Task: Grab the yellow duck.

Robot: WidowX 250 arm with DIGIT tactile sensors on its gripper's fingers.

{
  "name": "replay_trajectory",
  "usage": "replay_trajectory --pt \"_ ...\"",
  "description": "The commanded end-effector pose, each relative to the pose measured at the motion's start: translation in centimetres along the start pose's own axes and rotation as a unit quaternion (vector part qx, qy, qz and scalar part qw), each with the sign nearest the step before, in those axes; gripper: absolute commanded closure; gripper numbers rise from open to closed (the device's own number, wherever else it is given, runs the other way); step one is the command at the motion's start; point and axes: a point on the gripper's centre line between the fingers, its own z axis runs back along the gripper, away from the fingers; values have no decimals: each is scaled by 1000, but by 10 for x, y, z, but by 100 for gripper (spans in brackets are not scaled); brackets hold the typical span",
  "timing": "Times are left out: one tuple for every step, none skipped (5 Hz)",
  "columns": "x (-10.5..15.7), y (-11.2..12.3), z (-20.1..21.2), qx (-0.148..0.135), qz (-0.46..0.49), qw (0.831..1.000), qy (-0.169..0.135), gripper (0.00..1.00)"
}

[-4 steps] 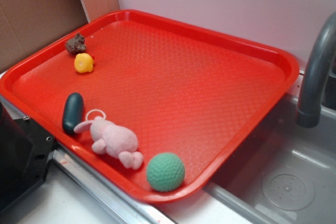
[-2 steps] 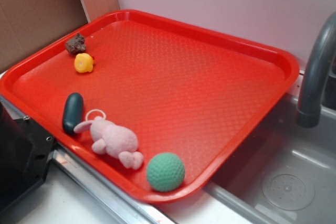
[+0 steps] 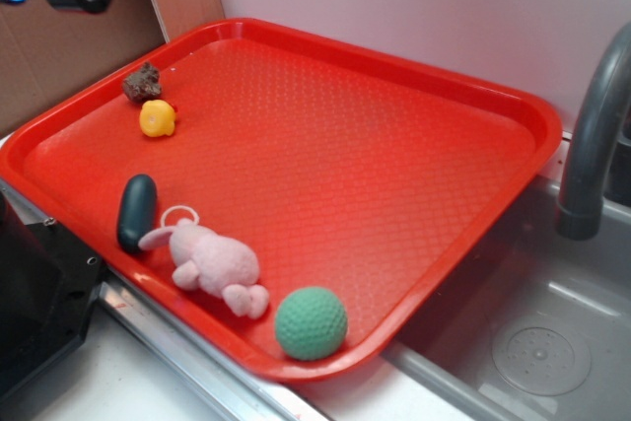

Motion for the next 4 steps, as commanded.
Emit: replay_trajectory --pt "35 27 -53 52 153 984 -74 0" --pt "45 41 -91 61 167 983 -53 0" --pt "49 41 -122 60 158 985 -23 0" --pt "47 37 -150 59 155 986 16 0"
